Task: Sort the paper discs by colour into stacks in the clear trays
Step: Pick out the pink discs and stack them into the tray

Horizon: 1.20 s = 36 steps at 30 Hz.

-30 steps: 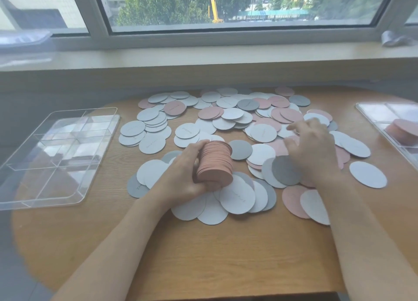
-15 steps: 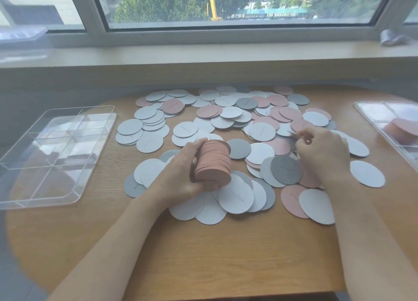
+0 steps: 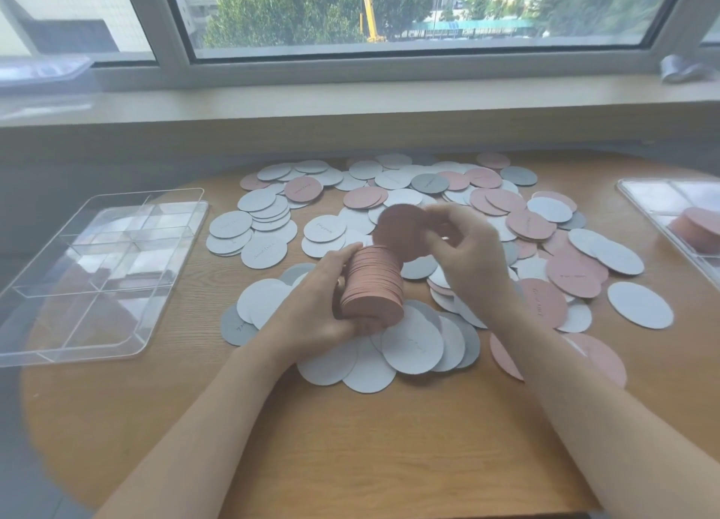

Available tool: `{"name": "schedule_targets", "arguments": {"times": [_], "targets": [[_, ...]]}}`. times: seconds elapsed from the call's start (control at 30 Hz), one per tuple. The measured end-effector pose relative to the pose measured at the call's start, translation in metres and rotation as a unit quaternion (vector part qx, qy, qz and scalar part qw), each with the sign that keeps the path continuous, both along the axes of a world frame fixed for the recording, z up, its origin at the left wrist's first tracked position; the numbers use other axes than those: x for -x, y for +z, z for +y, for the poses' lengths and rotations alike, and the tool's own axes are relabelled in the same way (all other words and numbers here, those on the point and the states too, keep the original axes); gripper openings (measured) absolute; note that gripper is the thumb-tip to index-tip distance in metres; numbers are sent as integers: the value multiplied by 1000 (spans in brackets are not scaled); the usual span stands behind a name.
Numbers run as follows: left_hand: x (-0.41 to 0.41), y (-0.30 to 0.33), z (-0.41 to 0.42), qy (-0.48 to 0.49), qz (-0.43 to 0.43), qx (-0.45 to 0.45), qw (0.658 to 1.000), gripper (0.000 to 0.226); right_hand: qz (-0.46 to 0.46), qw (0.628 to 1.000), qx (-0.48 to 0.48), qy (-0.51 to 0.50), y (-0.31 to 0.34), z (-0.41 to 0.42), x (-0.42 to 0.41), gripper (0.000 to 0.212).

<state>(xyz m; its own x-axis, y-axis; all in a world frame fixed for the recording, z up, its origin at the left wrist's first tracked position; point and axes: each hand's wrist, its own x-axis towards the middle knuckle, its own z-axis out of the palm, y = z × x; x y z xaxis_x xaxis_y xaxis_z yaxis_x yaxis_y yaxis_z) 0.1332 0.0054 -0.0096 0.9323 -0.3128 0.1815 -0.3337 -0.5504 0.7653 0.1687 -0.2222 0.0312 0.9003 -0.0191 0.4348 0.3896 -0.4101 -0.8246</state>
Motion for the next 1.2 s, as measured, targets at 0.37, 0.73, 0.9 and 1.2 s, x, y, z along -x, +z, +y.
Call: {"name": "schedule_targets", "arguments": {"times": [0.37,0.73,0.9,1.2], "targets": [[2,-1,-1,-12,12,10,1000,118,1,983,147,108,-26,24,7,45],[5,6,-5,5,-24,-60,998,118,-52,954,278,100,-19,14,5,62],[3,4,-4,7,-4,-21,1000,118,21,939,303,-160,-7,-45,-19,21],[3,3,-3,8,-6,-8,1000,117,213,879,384,-185,-7,-75,-19,29]]}}
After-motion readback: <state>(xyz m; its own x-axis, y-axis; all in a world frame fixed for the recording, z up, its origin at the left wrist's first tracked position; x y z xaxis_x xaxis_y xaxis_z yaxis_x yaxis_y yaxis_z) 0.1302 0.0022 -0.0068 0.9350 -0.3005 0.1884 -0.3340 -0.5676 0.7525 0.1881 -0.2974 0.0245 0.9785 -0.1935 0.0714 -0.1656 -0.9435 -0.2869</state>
